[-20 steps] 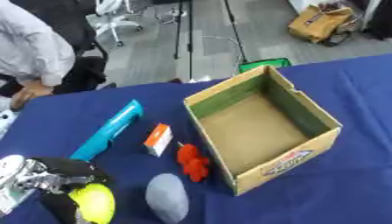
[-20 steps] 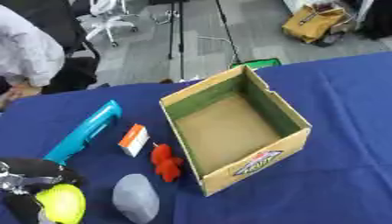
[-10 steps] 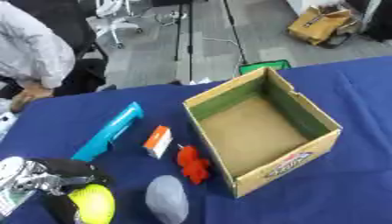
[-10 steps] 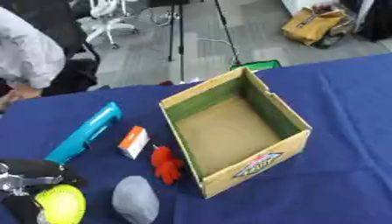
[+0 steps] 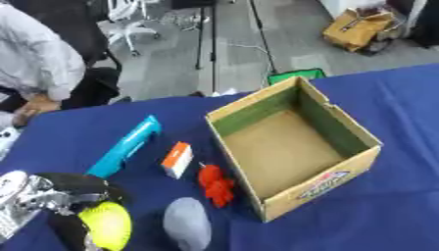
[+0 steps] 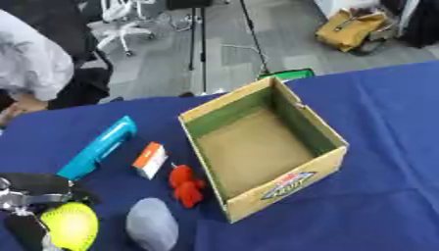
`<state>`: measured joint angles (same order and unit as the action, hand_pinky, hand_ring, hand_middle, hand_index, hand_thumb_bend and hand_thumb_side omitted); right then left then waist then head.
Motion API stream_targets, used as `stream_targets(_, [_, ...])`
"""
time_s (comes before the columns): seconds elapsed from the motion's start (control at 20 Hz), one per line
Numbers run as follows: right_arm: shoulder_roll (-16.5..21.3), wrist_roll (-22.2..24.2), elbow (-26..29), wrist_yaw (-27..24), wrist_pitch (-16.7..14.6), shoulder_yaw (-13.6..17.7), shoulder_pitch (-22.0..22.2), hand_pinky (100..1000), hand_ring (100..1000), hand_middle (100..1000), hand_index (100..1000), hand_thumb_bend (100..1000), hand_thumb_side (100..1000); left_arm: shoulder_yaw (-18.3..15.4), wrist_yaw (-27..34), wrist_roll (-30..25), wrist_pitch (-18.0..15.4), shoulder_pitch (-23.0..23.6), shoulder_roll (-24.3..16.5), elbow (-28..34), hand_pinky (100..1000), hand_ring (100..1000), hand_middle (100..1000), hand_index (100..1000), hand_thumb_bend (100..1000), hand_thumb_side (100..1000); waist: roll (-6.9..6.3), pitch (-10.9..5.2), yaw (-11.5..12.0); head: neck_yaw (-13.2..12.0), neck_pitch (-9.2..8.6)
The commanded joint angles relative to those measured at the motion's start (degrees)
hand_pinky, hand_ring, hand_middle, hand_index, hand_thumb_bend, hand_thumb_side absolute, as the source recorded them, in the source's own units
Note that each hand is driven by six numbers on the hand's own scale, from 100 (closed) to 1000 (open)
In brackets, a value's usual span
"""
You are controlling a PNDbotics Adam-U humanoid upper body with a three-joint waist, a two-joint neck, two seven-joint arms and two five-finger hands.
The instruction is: Pick up objects on the table and place them in the box.
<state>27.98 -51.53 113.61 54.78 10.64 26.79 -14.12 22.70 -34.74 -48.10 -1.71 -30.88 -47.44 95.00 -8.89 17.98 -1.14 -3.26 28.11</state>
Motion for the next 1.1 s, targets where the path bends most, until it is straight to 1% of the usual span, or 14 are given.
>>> stream_targets(0.05, [1.6, -0.4, 1.0, -0.4, 0.5, 0.3, -0.3, 884, 801, 527, 545, 100, 501, -1.4, 0.5, -0.4, 0.1, -1.1, -2.5, 1.3, 334, 595, 704, 969, 422, 460, 0.24, -1.41, 0.1, 0.0, -0.47])
stream_targets(0.35, [1.7, -0.4, 1.0, -0.4, 0.5, 0.2, -0.1, 885, 801, 526, 545, 100, 501, -1.9, 1.2, -0.9, 0.5, -1.9, -3.4, 2.5, 328, 589, 697, 963, 428, 441, 0.02, -1.81, 0.3, 0.1, -0.11])
stream_targets(0.5, [1.8, -0.4, 1.0, -0.4, 0.5, 0.2, 0.0, 885, 801, 526, 545, 100, 501, -2.2, 1.7, -1.4, 0.7, -2.4, -3.9, 3.1, 326, 587, 693, 962, 414, 442, -0.09, -2.03, 0.4, 0.1, 0.01])
stream_targets(0.55, [1.9, -0.4, 1.0, -0.4, 0.5, 0.2, 0.0, 885, 801, 526, 545, 100, 501, -2.3, 1.8, -1.6, 0.7, -2.6, -4.0, 3.3, 326, 587, 693, 962, 426, 431, -0.14, -2.14, 0.4, 0.1, 0.04])
stream_targets(1.1, [2.3, -0.4, 1.0, -0.5, 0.5, 0.0, 0.1, 886, 801, 526, 545, 100, 501, -3.2, 3.9, -2.7, 1.6, -4.7, -5.1, 4.7, 314, 579, 680, 957, 406, 407, -0.61, -3.01, 0.3, 0.3, 0.13])
